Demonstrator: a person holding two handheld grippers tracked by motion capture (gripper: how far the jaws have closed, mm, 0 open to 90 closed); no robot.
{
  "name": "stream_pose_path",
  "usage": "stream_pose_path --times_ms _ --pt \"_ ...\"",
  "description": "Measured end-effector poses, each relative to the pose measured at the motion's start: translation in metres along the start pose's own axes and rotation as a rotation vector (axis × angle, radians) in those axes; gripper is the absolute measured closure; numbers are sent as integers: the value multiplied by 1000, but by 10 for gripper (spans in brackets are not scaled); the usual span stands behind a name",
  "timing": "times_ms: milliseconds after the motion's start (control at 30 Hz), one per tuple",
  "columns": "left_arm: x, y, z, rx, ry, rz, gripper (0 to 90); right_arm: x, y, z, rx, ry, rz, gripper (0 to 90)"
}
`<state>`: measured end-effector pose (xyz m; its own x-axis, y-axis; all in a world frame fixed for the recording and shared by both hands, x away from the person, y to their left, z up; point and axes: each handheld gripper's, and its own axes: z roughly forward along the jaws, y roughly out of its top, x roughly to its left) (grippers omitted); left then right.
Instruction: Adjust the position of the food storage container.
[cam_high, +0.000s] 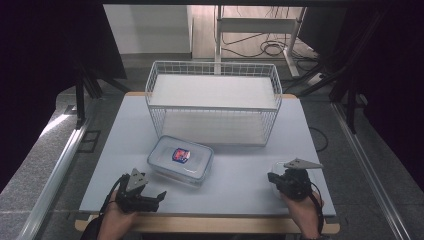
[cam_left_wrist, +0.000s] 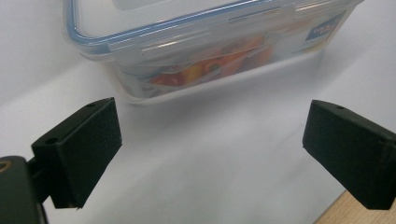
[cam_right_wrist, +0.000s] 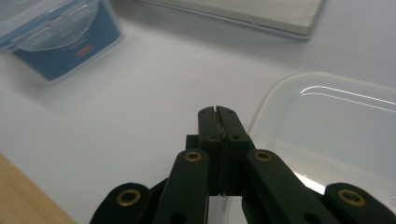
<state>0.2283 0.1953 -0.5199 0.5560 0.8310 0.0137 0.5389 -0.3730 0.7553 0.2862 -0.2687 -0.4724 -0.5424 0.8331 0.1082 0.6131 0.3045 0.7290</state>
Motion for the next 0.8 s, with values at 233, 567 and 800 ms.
stream_pose_path --times_ms 233,567,800 --pt "-1 0 0 -4 -7 0 47 -15 -1 -4 -9 -38 25 890" --pt "16 -2 -8 -14 -36 -57 61 -18 1 -7 -22 -54 28 880" --pt "48 -3 -9 -22 -30 -144 486 -10 5 -5 -42 -8 14 866"
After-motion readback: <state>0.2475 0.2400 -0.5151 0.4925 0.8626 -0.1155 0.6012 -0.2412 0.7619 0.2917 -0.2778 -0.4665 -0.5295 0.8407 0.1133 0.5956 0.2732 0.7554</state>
